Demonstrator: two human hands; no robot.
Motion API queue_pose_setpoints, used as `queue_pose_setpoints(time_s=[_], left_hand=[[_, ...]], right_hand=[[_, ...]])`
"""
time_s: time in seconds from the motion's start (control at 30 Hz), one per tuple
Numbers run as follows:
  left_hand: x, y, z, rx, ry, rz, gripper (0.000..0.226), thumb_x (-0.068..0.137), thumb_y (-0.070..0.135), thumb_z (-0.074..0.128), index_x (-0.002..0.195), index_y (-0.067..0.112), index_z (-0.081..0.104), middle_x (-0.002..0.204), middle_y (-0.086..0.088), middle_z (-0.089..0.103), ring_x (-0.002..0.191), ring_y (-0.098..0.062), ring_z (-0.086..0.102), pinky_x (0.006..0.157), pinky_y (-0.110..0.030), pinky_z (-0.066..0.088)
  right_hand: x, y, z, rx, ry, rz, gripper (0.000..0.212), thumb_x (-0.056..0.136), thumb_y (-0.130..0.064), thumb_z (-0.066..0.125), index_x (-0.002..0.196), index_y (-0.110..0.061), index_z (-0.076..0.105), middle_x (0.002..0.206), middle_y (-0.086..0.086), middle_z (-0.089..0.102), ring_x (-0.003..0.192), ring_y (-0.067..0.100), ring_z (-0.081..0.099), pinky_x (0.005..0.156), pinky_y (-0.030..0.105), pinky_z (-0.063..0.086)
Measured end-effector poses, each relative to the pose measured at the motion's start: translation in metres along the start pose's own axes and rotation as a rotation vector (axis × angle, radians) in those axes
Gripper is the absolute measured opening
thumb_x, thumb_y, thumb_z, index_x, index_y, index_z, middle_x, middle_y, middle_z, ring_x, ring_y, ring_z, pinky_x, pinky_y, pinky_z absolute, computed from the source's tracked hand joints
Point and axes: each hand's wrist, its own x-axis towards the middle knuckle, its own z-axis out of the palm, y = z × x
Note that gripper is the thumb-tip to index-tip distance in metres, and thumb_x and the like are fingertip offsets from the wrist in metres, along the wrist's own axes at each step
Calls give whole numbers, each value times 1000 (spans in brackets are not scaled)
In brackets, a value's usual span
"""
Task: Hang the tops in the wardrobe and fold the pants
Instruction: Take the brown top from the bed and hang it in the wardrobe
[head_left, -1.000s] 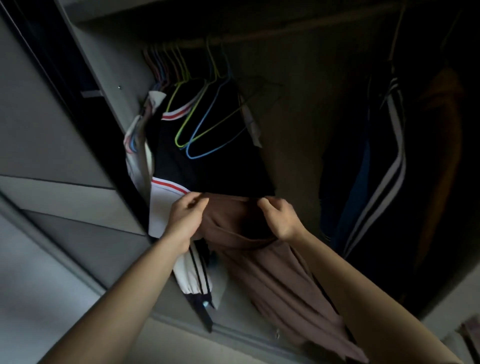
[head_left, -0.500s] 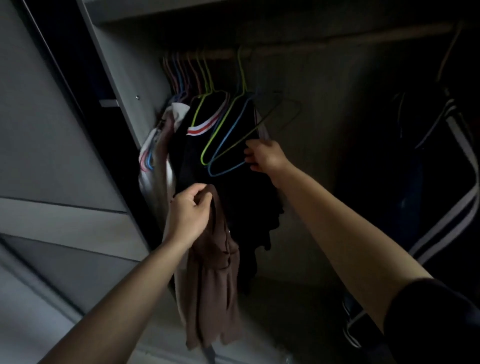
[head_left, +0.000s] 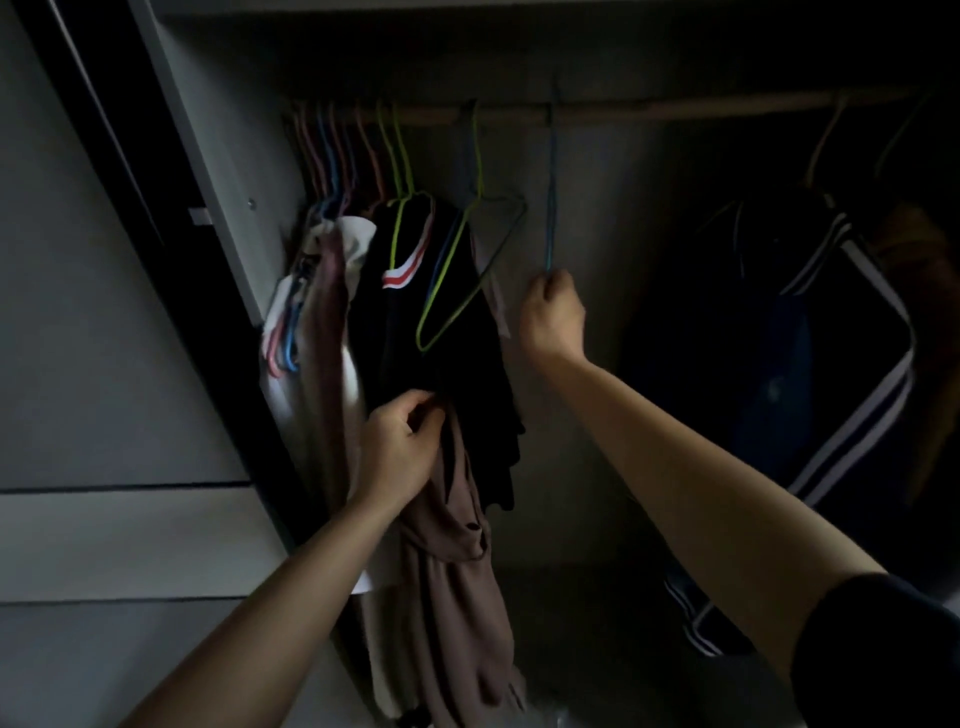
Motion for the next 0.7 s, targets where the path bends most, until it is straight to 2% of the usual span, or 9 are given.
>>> queue_pose_setpoints(time_s=[0.13, 0.23, 0.27, 0.33, 0.4, 0.47, 0.53, 0.63, 0.7], left_hand=[[-4, -5, 27, -37, -56, 8, 13, 90, 12, 63, 93, 22, 70, 79, 24, 66, 81, 9, 63, 70, -1, 40], [-8, -3, 44, -21, -92, 19, 10, 89, 13, 63, 92, 18, 71, 78, 20, 65, 80, 4, 62, 69, -2, 40], [-9, -1, 49, -13, -116, 20, 10, 89, 14, 63, 92, 18, 71, 78, 19, 66, 79, 4, 62, 69, -5, 42], [-10, 5, 57, 14, -155, 16, 10, 88, 15, 64, 94, 17, 72, 80, 16, 67, 79, 1, 63, 71, -12, 44], [-9, 12, 64, 45, -165, 23, 11, 87, 13, 65, 95, 14, 73, 81, 14, 66, 80, -2, 62, 71, -10, 40], [-7, 19, 70, 65, -163, 35, 11, 86, 11, 67, 95, 12, 73, 80, 13, 65, 78, 3, 59, 69, -3, 36], [-7, 25, 74, 96, -158, 57, 10, 86, 10, 68, 93, 11, 73, 80, 10, 67, 75, 6, 56, 67, 0, 35], [-7, 30, 77, 203, -148, 127, 6, 84, 14, 71, 90, 13, 71, 81, 3, 71, 73, -6, 62, 66, -11, 38], [-6, 31, 78, 292, -140, 202, 8, 82, 16, 75, 86, 12, 70, 79, -2, 69, 72, -17, 64, 65, -21, 41]], right_hand=[[-14, 24, -55, 58, 124, -100, 27, 102, -32, 42, 96, -8, 53, 81, 2, 58, 77, 17, 55, 69, 31, 40], [-51, 64, -90, 64, 175, -169, 22, 99, -39, 45, 84, -26, 52, 69, -9, 52, 60, -1, 48, 57, 23, 40], [-62, 81, -100, 32, 178, -167, 25, 99, -41, 47, 78, -27, 47, 66, -9, 49, 57, 1, 46, 54, 24, 40], [-79, 112, -116, -17, 146, -85, 34, 99, -39, 52, 72, -21, 42, 64, -1, 45, 56, 9, 45, 53, 37, 43], [-84, 132, -128, 5, 89, 42, 35, 98, -38, 55, 72, -18, 44, 65, 5, 47, 56, 17, 48, 54, 46, 46], [-86, 142, -141, -51, 93, 84, 32, 97, -41, 54, 72, -22, 50, 64, -1, 52, 57, 12, 48, 56, 40, 43], [-89, 149, -156, -113, 129, 66, 38, 97, -45, 52, 70, -19, 53, 59, -8, 52, 52, 4, 45, 54, 31, 39], [-105, 160, -180, -95, 176, -41, 47, 97, -50, 53, 63, -22, 35, 53, -11, 36, 50, 4, 32, 49, 23, 30], [-118, 165, -193, -52, 146, -77, 42, 95, -55, 52, 68, -28, 38, 55, -12, 39, 50, 3, 34, 48, 19, 31]])
